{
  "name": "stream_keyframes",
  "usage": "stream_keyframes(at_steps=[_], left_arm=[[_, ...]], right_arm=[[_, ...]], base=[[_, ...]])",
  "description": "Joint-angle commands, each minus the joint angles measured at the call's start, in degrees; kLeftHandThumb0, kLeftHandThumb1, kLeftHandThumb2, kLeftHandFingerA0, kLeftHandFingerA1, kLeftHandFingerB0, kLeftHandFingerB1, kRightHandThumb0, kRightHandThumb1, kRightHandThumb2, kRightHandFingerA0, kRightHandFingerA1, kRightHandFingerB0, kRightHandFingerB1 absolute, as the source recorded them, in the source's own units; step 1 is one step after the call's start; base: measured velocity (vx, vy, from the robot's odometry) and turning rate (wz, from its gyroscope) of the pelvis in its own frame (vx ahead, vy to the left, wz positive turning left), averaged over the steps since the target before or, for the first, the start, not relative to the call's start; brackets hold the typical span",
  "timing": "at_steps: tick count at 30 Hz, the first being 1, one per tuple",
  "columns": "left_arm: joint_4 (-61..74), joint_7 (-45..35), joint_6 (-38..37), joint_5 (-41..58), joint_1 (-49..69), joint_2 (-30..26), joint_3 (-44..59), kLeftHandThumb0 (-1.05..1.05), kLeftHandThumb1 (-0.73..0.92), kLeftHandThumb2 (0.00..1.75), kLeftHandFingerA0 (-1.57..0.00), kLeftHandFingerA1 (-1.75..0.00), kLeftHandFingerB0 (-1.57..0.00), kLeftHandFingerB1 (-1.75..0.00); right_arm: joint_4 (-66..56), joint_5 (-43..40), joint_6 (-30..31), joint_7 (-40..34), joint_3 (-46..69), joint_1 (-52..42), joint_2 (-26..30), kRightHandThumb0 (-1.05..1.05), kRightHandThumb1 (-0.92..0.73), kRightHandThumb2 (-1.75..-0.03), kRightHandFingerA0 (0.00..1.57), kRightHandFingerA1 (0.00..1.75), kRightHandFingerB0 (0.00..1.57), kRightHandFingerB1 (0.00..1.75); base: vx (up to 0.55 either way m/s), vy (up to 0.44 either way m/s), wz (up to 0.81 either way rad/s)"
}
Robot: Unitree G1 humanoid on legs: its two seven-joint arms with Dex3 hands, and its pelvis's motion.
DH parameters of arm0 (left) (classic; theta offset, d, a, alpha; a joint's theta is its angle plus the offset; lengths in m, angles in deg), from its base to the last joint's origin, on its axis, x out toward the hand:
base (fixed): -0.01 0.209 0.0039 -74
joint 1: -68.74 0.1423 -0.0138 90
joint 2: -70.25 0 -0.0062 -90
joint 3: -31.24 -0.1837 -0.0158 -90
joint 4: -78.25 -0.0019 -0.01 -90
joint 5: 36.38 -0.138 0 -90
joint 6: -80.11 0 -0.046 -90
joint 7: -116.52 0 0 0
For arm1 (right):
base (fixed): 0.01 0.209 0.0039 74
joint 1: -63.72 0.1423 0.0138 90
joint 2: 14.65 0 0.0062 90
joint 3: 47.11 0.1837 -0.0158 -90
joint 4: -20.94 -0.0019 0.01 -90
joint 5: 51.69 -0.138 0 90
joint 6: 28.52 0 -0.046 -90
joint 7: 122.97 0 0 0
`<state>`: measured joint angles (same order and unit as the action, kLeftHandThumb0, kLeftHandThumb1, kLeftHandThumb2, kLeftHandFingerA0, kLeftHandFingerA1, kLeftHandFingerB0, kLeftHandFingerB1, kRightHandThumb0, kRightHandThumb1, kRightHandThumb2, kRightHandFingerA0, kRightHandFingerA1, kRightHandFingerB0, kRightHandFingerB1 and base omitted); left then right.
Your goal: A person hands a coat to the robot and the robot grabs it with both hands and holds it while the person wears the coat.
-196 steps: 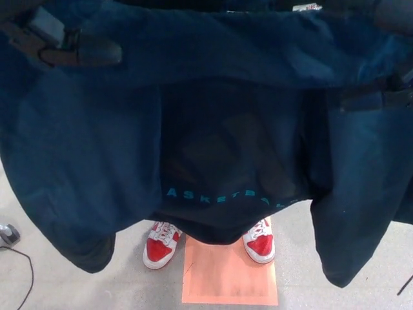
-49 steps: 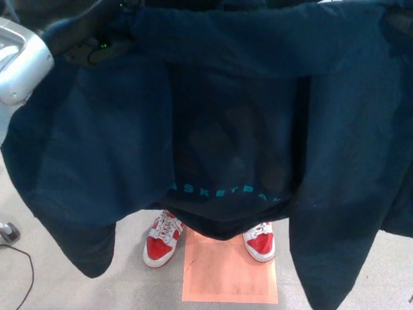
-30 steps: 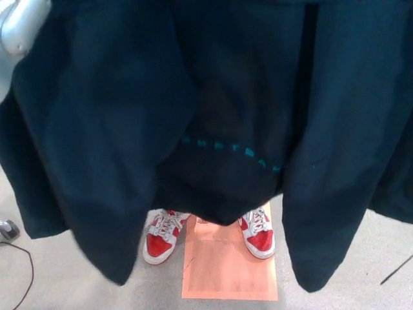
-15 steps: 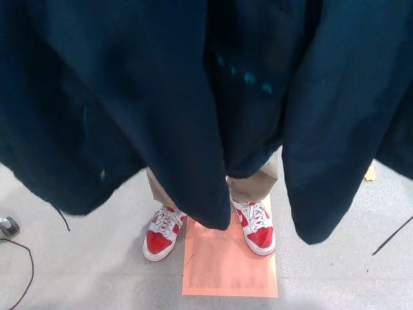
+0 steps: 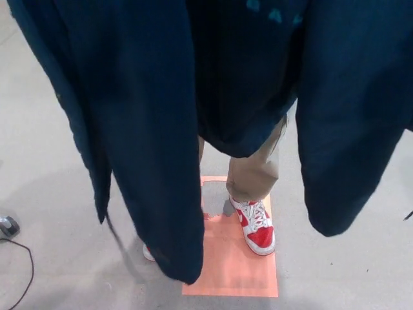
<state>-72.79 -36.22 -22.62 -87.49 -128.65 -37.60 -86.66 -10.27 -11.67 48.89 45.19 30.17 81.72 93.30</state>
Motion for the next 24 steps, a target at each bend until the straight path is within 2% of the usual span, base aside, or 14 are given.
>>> stream_keyframes(at_steps=[1,2,3,4,5,7,8,9,10,16,18,19,22,24], left_arm=[[-8.56,11.06,-1.47,-4.71,-17.34,-6.19,-1.69,-0.40,0.78,0.70,-0.97,-1.66,-0.84,-0.91],[-9.51,11.38,-1.04,-4.92,-18.75,-6.10,-2.15,-0.44,0.65,1.04,-1.26,-1.40,-0.82,-1.09],[-10.30,11.34,-0.03,-5.10,-19.92,-5.88,-2.49,-0.44,0.65,1.04,-1.26,-1.40,-0.82,-1.09],[-10.91,11.23,0.72,-5.08,-20.69,-5.64,-2.70,-0.48,0.78,0.71,-0.97,-1.74,-0.77,-1.45],[-11.63,10.67,0.92,-4.99,-21.78,-5.52,-2.98,-0.44,0.82,0.65,-0.99,-1.75,-0.72,-1.49],[-12.92,10.00,0.69,-4.93,-23.75,-5.45,-3.76,-0.44,0.82,0.65,-0.98,-1.75,-0.74,-1.43],[-13.26,9.76,0.43,-4.88,-24.38,-5.46,-3.97,-0.49,0.66,1.02,-1.27,-1.43,-0.86,-1.17],[-13.57,9.48,0.16,-4.74,-24.89,-5.47,-4.11,-0.49,0.66,1.02,-1.27,-1.43,-0.86,-1.17],[-13.91,8.63,-0.02,-4.84,-25.60,-5.46,-4.53,-0.44,0.87,0.66,-0.96,-1.75,-0.72,-1.52],[-15.47,9.08,-0.49,-5.43,-27.72,-5.65,-6.80,-0.43,0.86,0.65,-0.95,-1.75,-0.71,-1.50],[-15.96,7.56,0.29,-4.86,-28.48,-5.52,-6.78,-0.46,0.88,0.66,-0.93,-1.75,-0.71,-1.47],[-16.10,8.27,0.78,-5.17,-28.60,-5.52,-7.05,-0.46,0.88,0.66,-0.94,-1.75,-0.70,-1.55],[-16.31,9.66,0.78,-5.25,-29.01,-5.60,-7.11,-0.46,0.87,0.68,-0.98,-1.75,-0.70,-1.66],[-16.40,9.34,0.77,-5.65,-29.26,-5.78,-7.52,-0.45,0.86,0.67,-0.97,-1.75,-0.68,-1.65]], right_arm=[[8.88,3.80,-1.20,-15.75,-1.37,19.19,5.60,-0.41,-0.83,-0.65,0.96,1.75,0.66,1.68],[9.85,4.02,-0.55,-15.29,-1.88,20.61,5.54,-0.41,-0.82,-0.65,0.95,1.75,0.67,1.64],[10.59,4.30,0.08,-14.96,-2.35,21.75,5.50,-0.41,-0.82,-0.65,0.95,1.75,0.67,1.64],[11.21,4.77,0.58,-14.98,-2.98,22.53,5.51,-0.42,-0.82,-0.65,0.94,1.75,0.68,1.63],[11.83,5.00,0.91,-14.96,-3.51,23.29,5.49,-0.38,-0.81,-0.64,0.86,1.75,0.66,1.55],[13.43,5.34,1.95,-14.48,-4.54,25.16,5.35,-0.45,-0.81,-0.65,0.96,1.75,0.72,1.63],[14.07,5.47,2.37,-14.15,-4.91,25.94,5.29,-0.45,-0.81,-0.65,0.95,1.75,0.72,1.63],[14.55,5.44,2.43,-14.04,-5.21,26.44,5.25,-0.45,-0.81,-0.65,0.95,1.75,0.72,1.63],[15.07,5.57,2.50,-14.03,-5.72,26.98,5.32,-0.47,-0.82,-0.66,0.96,1.75,0.75,1.59],[17.17,5.89,2.51,-15.01,-7.92,29.03,5.46,-0.49,-0.81,-0.66,0.99,1.75,0.74,1.69],[17.74,6.03,4.10,-14.81,-8.54,29.87,5.22,-0.52,-0.79,-0.74,0.98,1.75,0.84,1.53],[17.90,5.97,4.44,-14.32,-8.75,30.15,5.17,-0.51,-0.81,-0.69,1.11,1.54,0.94,1.33],[18.25,5.99,4.58,-14.14,-9.27,30.56,5.39,-0.50,-0.81,-0.64,1.12,1.58,0.93,1.43],[18.39,6.04,4.63,-14.11,-9.51,30.54,5.45,-0.49,-0.80,-0.69,1.12,1.58,0.99,1.35]], base=[[0.00,0.000,0.00],[0.00,0.000,0.00],[0.00,0.000,0.00],[0.00,0.000,0.00],[0.00,0.000,0.00],[0.00,0.000,0.00],[0.00,0.000,0.00],[0.00,0.000,0.00],[0.00,0.000,0.00],[0.00,0.000,0.00],[0.00,0.000,0.00],[0.00,0.000,0.00],[0.00,0.000,0.00],[0.00,0.000,0.00]])
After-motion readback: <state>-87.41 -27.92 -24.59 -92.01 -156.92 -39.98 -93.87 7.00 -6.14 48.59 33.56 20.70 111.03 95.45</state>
